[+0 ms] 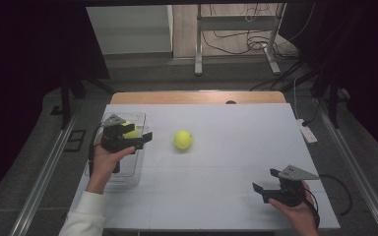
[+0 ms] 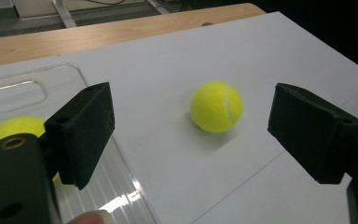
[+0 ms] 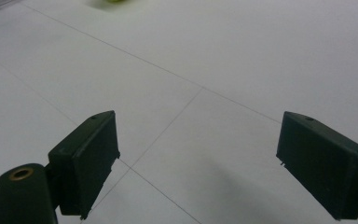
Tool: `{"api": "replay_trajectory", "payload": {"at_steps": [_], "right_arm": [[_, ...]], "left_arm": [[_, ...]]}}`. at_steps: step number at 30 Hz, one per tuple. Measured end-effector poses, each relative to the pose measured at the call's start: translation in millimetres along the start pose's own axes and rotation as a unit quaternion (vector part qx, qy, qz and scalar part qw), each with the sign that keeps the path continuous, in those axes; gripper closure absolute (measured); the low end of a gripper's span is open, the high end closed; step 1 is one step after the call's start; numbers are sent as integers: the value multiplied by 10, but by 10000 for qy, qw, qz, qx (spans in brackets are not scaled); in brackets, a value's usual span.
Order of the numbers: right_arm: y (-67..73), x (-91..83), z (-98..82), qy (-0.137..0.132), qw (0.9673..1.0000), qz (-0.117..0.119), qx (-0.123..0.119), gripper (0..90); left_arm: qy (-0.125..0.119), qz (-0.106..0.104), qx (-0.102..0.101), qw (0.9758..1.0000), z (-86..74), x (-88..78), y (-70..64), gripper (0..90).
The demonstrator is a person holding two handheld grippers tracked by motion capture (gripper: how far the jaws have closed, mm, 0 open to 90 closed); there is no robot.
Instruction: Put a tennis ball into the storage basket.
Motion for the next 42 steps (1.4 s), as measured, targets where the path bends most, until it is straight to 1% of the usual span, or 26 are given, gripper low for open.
{"api": "replay_trajectory", "payload": {"at_steps": [1,2,5,7,10,16,24,29,36,38,42], "right_arm": [[-2,4,-8,13,10000,1,-11,132],[-2,4,-8,13,10000,1,-11,132],[-9,0,2,-5,10000,18,-17,132],[-7,4,5,-5,10000,26,-14,132],[2,16,3,30,10000,11,-45,132],[-7,20,4,21,10000,14,-39,132],[2,13,6,15,10000,28,-41,131],[8,7,13,-28,10000,49,-49,133],[7,1,9,-14,10000,38,-51,132],[3,-1,5,-11,10000,26,-58,132],[-5,-16,9,-48,10000,-9,-14,132]], "left_arm": [[-14,-48,32,10000,15,9,-43,153],[-14,-48,32,10000,15,9,-43,151],[-11,-92,87,9999,24,18,-117,150],[-20,-99,115,9999,29,20,-134,148],[-25,-130,167,9998,39,29,-193,148],[-13,-176,195,9997,45,57,-243,148],[24,-220,302,9993,56,108,-326,148],[118,-250,368,9989,50,165,-367,147],[120,-295,437,9985,74,189,-411,147],[115,-315,426,9985,96,210,-427,147],[205,-358,501,9979,111,278,-462,146]]}}
Point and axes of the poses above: each handheld gripper's, and its own axes: x roughly forward along the jaws, z roughly out of its top, y roughly to its left, the point moved 7 cm from there along x, roughly forward along the jaws, and after that the axes turned 7 degrees about x, right-handed, at the moved point
